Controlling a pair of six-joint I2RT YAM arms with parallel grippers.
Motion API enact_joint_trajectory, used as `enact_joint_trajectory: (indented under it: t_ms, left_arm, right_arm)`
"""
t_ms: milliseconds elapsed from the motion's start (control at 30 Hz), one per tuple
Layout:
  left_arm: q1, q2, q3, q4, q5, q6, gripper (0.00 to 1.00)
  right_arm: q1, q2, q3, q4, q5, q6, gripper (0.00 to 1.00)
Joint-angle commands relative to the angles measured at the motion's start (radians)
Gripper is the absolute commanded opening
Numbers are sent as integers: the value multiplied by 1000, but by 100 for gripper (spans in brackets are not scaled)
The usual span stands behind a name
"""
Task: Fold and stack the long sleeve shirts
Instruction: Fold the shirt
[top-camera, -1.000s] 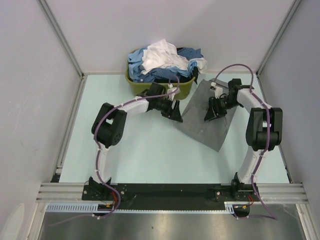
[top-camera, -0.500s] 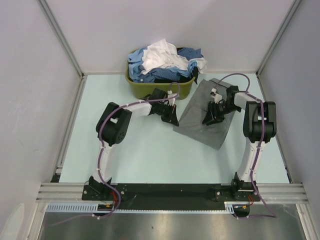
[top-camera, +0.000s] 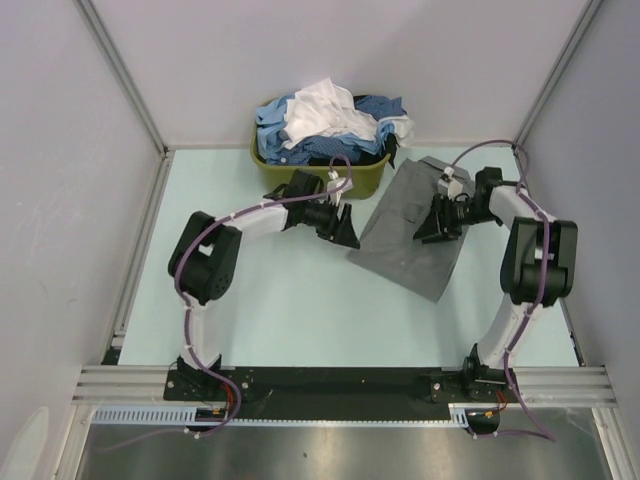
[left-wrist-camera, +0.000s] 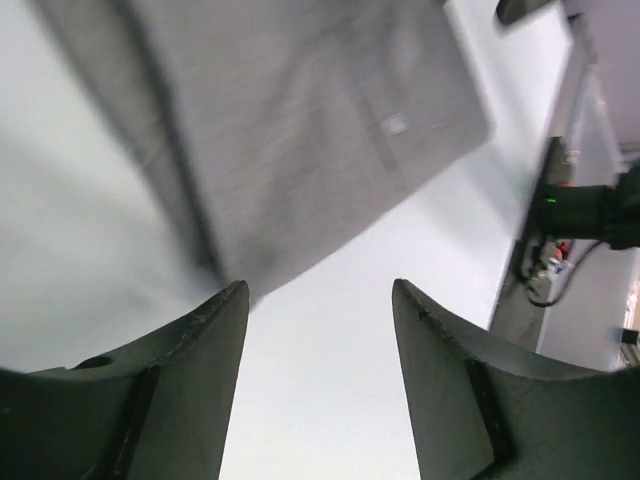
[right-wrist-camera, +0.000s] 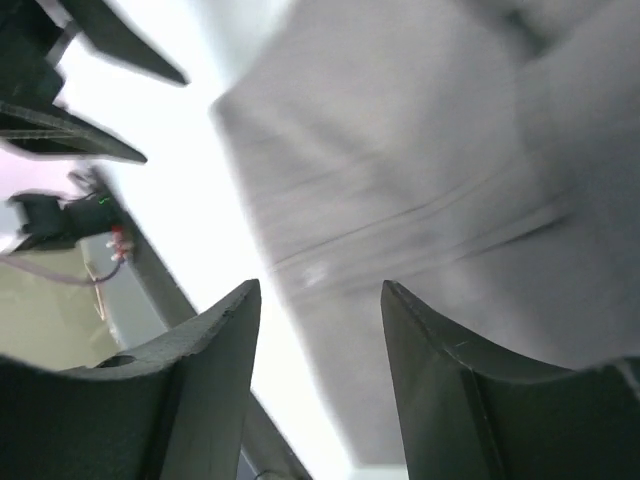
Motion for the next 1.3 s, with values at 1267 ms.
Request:
enact_joint_trajectory:
  t_ms: [1267]
  left_arm:
    - [-271, -184, -178, 103, -496, 1062, 63]
  right_arm:
    - [-66, 137, 43, -36, 263, -28, 29]
